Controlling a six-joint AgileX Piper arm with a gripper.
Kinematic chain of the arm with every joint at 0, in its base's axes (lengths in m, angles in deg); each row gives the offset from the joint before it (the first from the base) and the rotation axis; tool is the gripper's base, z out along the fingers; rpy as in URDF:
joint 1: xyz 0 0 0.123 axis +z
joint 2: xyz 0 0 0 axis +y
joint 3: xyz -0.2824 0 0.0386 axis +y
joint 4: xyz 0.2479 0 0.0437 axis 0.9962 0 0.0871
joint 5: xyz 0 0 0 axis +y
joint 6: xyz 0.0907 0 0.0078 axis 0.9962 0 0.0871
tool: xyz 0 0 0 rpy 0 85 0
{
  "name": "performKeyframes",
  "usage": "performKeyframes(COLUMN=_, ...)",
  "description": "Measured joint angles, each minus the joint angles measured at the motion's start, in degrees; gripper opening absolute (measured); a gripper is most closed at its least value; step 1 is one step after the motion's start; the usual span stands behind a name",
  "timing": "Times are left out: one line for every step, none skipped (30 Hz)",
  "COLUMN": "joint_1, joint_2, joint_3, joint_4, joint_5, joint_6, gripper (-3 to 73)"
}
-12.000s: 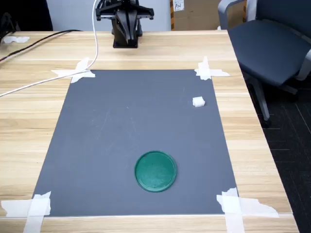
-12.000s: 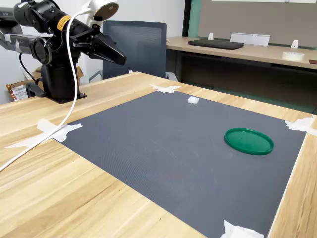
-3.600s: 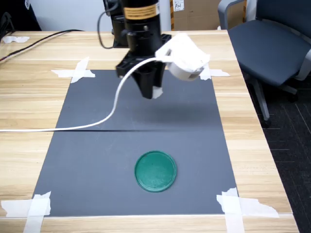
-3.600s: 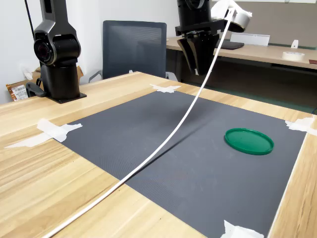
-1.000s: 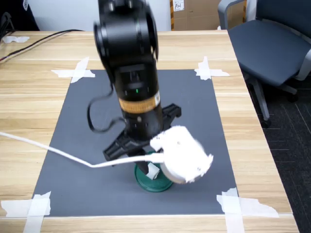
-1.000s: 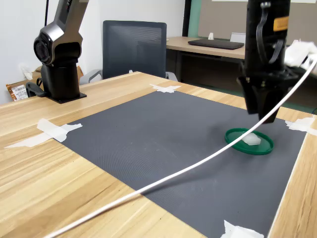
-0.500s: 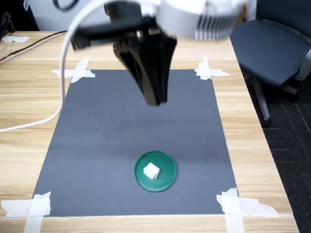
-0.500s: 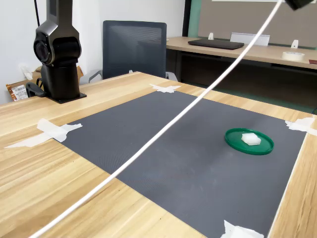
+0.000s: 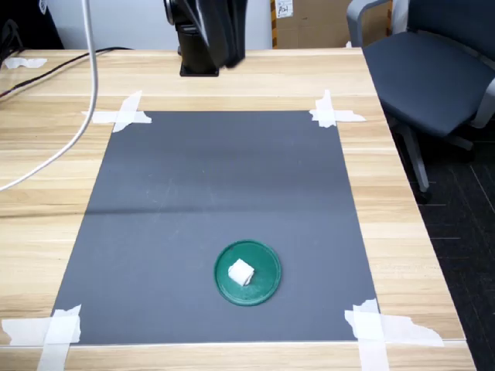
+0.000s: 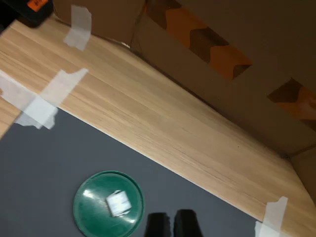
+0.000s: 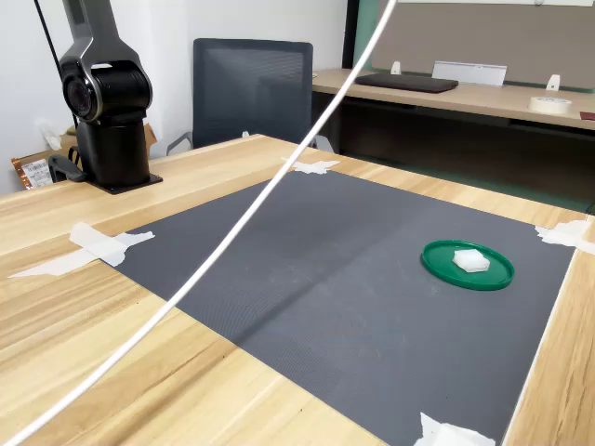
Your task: Grasp a white terminal and put it in the green lid.
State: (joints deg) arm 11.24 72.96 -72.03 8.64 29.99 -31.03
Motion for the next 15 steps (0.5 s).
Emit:
performKeyframes(joint_1=0.0, joint_2=-1.55, joint_3=1.71, joint_4=0.7, joint_5=-0.93, joint_6=0.0, gripper=-2.5)
performKeyframes(joint_1=-0.18, joint_2=-3.5, joint_3=3.77, joint_4=1.78, joint_5=-1.77, joint_6=0.05, gripper=-2.5)
performKeyframes(joint_1=-0.64, joint_2=-5.46, joint_3=5.72, joint_4=3.46, joint_5=-2.37, joint_6=0.12, gripper=-2.5)
performKeyframes(joint_1=-1.43, joint_2=-7.44, joint_3=7.63, joint_4=5.63, joint_5=-3.02, joint_6=0.39, gripper=-2.5)
performKeyframes(joint_1=-2.63, joint_2=-9.43, joint_3=9.45, joint_4=8.01, joint_5=-3.43, joint_6=0.52, gripper=-2.5)
performKeyframes(joint_1=-3.81, joint_2=-11.48, joint_3=11.19, joint_4=10.44, joint_5=-4.11, joint_6=0.65, gripper=-2.5)
performKeyframes(joint_1=-5.37, joint_2=-13.54, joint_3=12.89, joint_4=12.79, joint_5=-4.98, joint_6=0.72, gripper=-2.5)
performKeyframes(joint_1=-6.87, joint_2=-15.62, joint_3=14.49, joint_4=14.95, joint_5=-5.84, joint_6=0.86, gripper=-2.5)
performKeyframes(joint_1=-8.25, joint_2=-17.69, joint_3=16.05, joint_4=16.75, joint_5=-6.87, joint_6=0.94, gripper=-2.5)
performKeyframes(joint_1=-9.4, joint_2=-19.78, joint_3=17.59, joint_4=18.17, joint_5=-7.96, joint_6=0.99, gripper=-2.5)
performKeyframes(joint_1=-10.32, joint_2=-21.9, joint_3=19.12, joint_4=19.21, joint_5=-9.03, joint_6=0.99, gripper=-2.5)
performKeyframes(joint_1=-11.03, joint_2=-23.58, joint_3=20.38, joint_4=19.78, joint_5=-9.87, joint_6=0.99, gripper=-2.5)
performKeyframes(joint_1=-11.48, joint_2=-25.71, joint_3=22.06, joint_4=20.26, joint_5=-10.97, joint_6=0.99, gripper=-2.5)
performKeyframes(joint_1=-11.68, joint_2=-27.89, joint_3=23.88, joint_4=20.48, joint_5=-12.23, joint_6=0.99, gripper=-2.5)
performKeyframes(joint_1=-11.73, joint_2=-30.07, joint_3=25.81, joint_4=20.64, joint_5=-13.38, joint_6=0.99, gripper=-2.5)
